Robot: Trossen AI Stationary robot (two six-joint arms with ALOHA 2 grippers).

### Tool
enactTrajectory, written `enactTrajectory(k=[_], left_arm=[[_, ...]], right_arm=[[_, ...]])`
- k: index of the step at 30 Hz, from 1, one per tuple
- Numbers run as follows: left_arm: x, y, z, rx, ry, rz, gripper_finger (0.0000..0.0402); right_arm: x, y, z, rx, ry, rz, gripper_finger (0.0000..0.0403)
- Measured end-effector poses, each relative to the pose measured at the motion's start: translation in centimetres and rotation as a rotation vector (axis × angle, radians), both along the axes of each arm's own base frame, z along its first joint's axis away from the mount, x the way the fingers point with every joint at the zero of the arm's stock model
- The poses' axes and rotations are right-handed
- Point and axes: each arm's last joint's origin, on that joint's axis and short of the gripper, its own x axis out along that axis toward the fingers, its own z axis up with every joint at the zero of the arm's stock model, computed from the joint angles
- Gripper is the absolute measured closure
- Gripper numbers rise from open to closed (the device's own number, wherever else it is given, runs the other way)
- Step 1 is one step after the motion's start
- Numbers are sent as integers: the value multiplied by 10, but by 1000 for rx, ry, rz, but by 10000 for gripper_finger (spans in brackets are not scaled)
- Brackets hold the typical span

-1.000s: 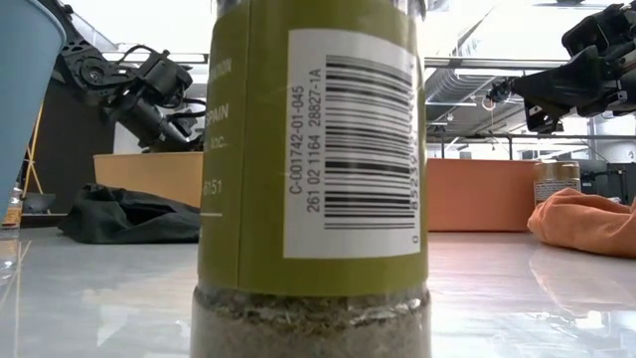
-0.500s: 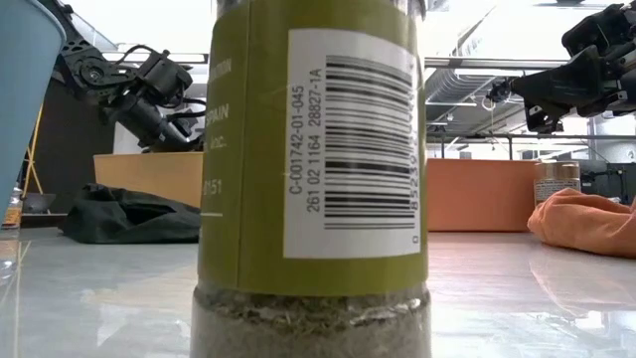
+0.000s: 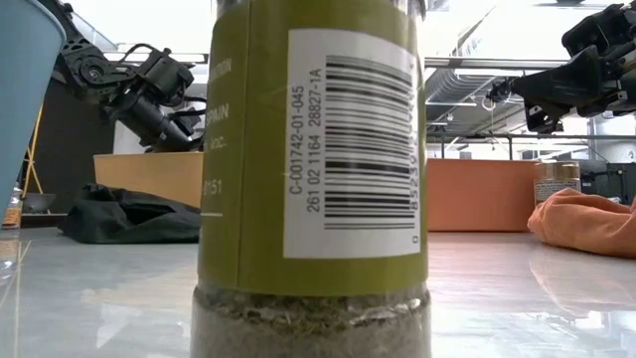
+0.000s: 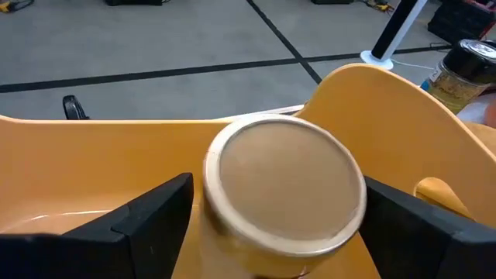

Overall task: Sort spices by type
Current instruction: Put the left gold seasoning bottle into the yellow bin

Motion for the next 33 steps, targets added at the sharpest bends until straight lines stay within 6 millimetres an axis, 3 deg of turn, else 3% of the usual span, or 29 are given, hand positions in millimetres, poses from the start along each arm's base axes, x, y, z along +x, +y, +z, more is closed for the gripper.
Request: enactTrajectory(k=[9, 24, 30, 33], left_arm=[[-1, -1, 12, 16, -107, -3, 76], [-10, -17, 76, 158, -329, -247, 76], [-14, -23, 86, 109, -456, -275, 76], [-12, -20, 90, -20, -385, -246, 91]], right_arm=[[0, 0, 0, 0, 0, 0, 402], [0, 0, 0, 0, 0, 0, 402], [0, 0, 0, 0, 0, 0, 402], [0, 0, 0, 0, 0, 0, 402]])
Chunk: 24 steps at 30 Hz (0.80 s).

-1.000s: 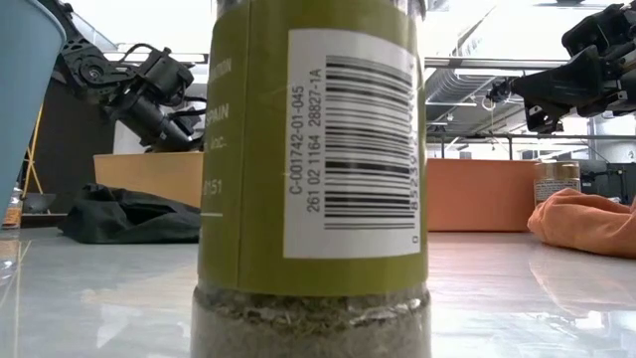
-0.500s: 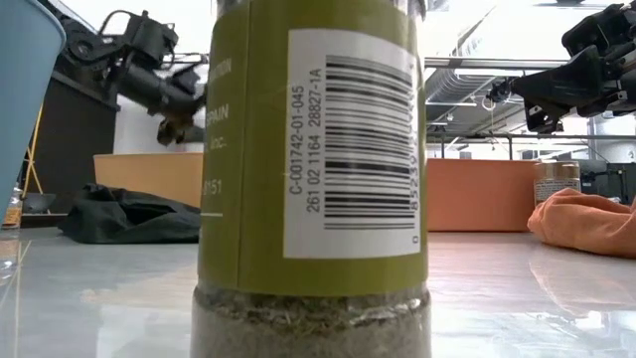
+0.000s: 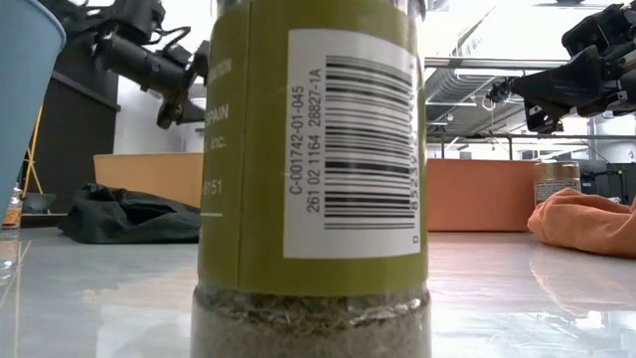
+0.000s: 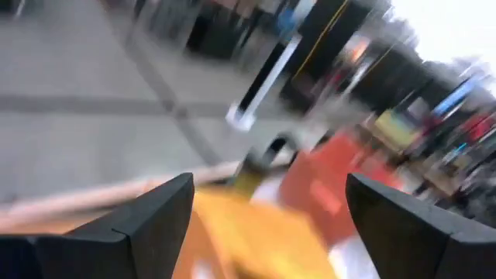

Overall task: Sort spices by type
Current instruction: Put the left gold seasoning bottle into the yellow bin

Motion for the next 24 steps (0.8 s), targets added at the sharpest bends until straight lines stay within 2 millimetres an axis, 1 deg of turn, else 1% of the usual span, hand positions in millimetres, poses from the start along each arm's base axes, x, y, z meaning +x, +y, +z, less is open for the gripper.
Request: enactTrajectory(k=[2, 4, 6, 8, 9, 12, 14, 18, 21, 24], left_arm=[[0, 5, 3, -92, 177, 13, 125], [0, 13, 7, -166, 363, 20, 185], [1, 22, 14, -210, 498, 32, 268], [3, 31, 21, -218, 595, 49, 357], [5, 35, 24, -208, 630, 70, 378], [8, 45, 27, -178, 772, 172, 391], [11, 49, 19, -197, 859, 188, 399], [12, 51, -1, -271, 1004, 198, 401], [16, 53, -11, -287, 1053, 215, 401], [21, 56, -16, -284, 1049, 221, 401]], right_arm=[[0, 0, 0, 0, 0, 0, 402], [0, 0, 0, 0, 0, 0, 402], [0, 0, 0, 0, 0, 0, 402], [0, 0, 0, 0, 0, 0, 402], [0, 0, 0, 0, 0, 0, 402], [0, 0, 0, 0, 0, 0, 402], [0, 0, 0, 0, 0, -1, 402], [0, 0, 0, 0, 0, 0, 402], [0, 0, 0, 0, 0, 0, 402], [0, 0, 0, 0, 0, 0, 402]])
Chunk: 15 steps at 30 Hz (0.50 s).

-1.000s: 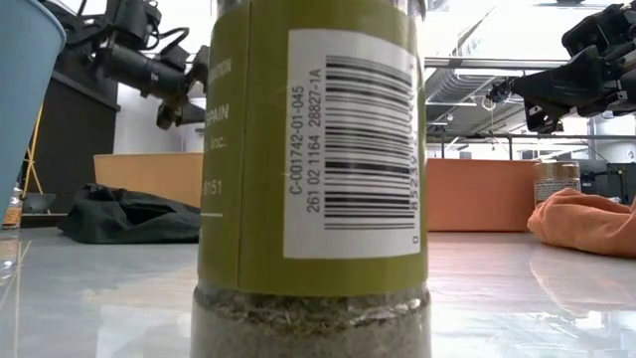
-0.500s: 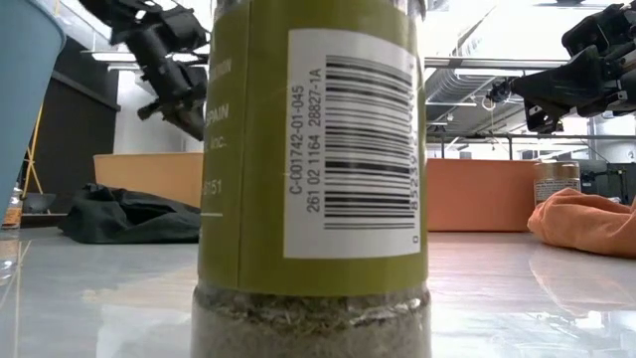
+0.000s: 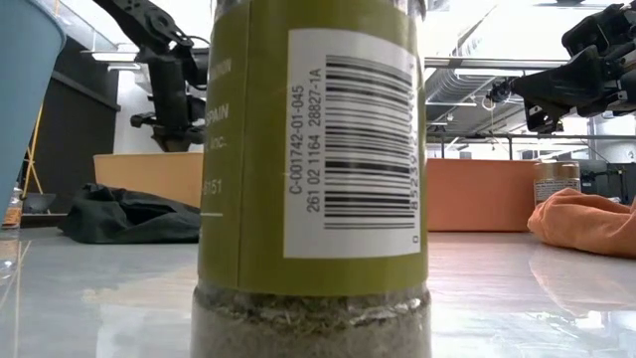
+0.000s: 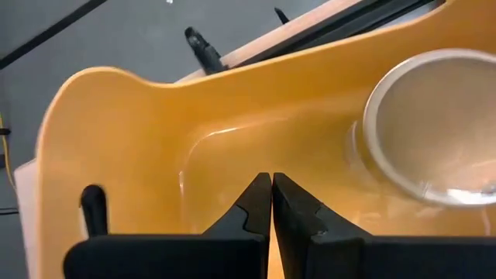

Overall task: Sort spices by type
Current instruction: Put the left gold seasoning bottle into the yellow bin

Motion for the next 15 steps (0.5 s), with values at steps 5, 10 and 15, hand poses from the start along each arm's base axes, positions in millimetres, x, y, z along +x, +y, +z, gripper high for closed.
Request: enactTrajectory(k=[5, 10, 15], left_arm=[[10, 4, -6, -2, -58, -3, 401], [18, 2, -9, -10, -104, -23, 401], [24, -3, -8, -27, -132, -52, 401]], right_arm=[[0, 0, 0, 0, 0, 0, 402], [0, 0, 0, 0, 0, 0, 402], [0, 0, 0, 0, 0, 0, 402]])
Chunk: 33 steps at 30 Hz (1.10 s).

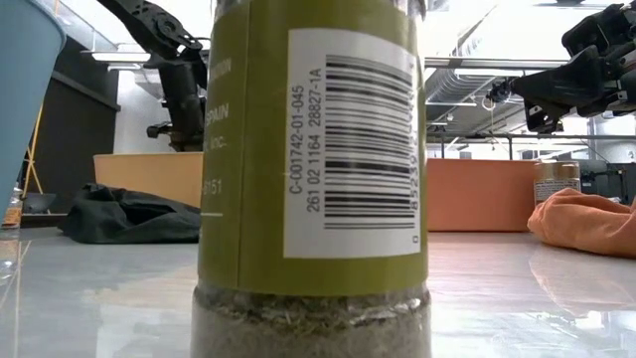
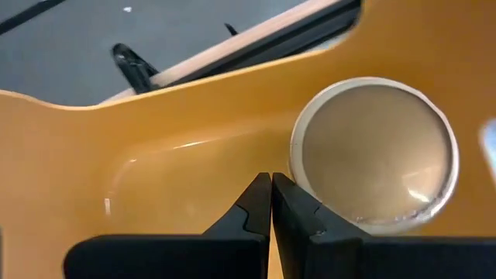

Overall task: Sort spices by type
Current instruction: Put the left gold seasoning bottle into the yellow bin, then put the top brown seasoning bottle into the blue bin

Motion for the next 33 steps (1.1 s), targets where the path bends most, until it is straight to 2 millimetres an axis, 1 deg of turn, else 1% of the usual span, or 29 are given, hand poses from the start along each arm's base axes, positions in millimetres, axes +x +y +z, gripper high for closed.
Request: enactTrajectory(k=[10, 14, 18, 23, 25, 28, 33], left_arm=[[14, -12, 1, 9, -48, -49, 401], [15, -16, 5, 17, -59, -63, 401], [5, -19, 15, 48, -37, -27, 401], [-13, -28, 34, 71, -43, 0, 401], [-22, -36, 43, 64, -49, -7, 401], [-36, -55, 52, -4, -41, -57, 401], [-54, -96, 53, -253, 46, -127, 401]], right_arm=[[0, 0, 0, 0, 0, 0, 402], [0, 0, 0, 0, 0, 0, 402], [0, 0, 0, 0, 0, 0, 402], [0, 0, 0, 0, 0, 0, 402], [0, 0, 0, 0, 0, 0, 402], [0, 0, 0, 0, 0, 0, 402], [0, 0, 0, 0, 0, 0, 402]])
